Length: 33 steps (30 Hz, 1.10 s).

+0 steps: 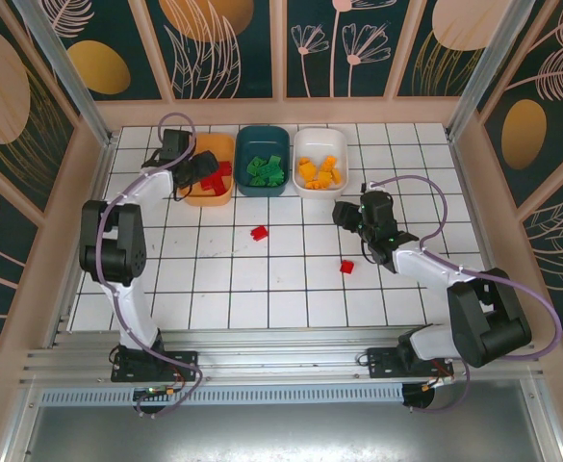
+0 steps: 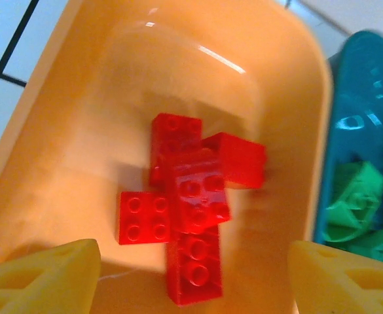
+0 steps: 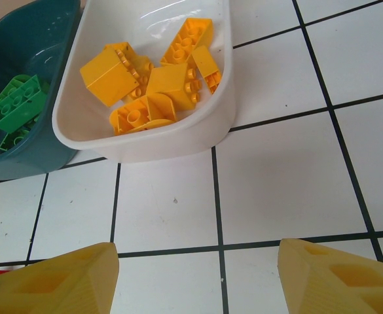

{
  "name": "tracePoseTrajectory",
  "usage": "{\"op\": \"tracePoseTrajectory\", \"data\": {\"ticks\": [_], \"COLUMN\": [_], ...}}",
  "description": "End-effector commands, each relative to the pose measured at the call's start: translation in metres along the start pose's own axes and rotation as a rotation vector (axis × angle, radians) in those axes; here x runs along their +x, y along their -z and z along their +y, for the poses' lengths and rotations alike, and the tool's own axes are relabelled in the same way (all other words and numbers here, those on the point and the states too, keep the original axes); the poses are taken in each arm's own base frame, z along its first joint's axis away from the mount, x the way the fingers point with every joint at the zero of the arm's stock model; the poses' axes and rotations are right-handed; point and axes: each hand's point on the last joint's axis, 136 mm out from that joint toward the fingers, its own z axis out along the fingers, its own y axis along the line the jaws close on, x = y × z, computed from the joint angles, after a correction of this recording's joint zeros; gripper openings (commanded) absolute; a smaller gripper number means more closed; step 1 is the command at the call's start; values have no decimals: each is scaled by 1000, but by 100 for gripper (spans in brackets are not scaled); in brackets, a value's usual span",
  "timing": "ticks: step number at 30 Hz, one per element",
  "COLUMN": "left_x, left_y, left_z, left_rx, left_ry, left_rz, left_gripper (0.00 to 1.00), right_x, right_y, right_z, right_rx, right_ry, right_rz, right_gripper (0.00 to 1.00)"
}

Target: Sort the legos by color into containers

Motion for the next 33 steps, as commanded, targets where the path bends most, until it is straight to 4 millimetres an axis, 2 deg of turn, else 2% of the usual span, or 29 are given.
{"op": "tracePoseTrajectory", "data": {"ticks": [1, 2, 6, 9, 12, 14, 15, 18, 22, 25, 33], "left_x": [-16, -7, 61, 111, 147, 158, 165, 167, 180, 189, 220], "left_y": [51, 58, 70, 60, 47, 43, 33, 21, 4, -6, -4], "left_z": [-46, -55, -90, -92, -87, -90, -85, -82, -92, -90, -77], "left_rx": [142, 151, 167, 161, 148, 188, 178, 161, 221, 216, 246], "left_ry": [-59, -101, -353, -478, -558, -569, -575, -601, -615, -612, -556], "left_rz": [-71, -73, -33, 25, 74, 86, 101, 102, 153, 184, 268], "left_gripper": [78, 80, 82, 82, 82, 82, 83, 84, 84, 83, 81], "right_x": [-1, -1, 0, 3, 4, 4, 4, 3, 2, 2, 1], "right_y": [-1, -2, -3, -5, -7, -7, -7, -6, -5, -5, -5], "right_z": [0, 1, -1, -1, 0, -1, 0, -1, -2, -4, -2], "right_rx": [-14, -14, -9, -11, -13, -13, -12, -6, -4, 6, 3], "right_ry": [-19, -18, -21, -22, -24, -25, -24, -24, -24, -22, -23], "right_rz": [-16, -15, -14, -7, -1, 0, 0, -5, -10, -11, -9], "right_gripper": [67, 67, 67, 67, 67, 67, 67, 67, 67, 68, 68]}}
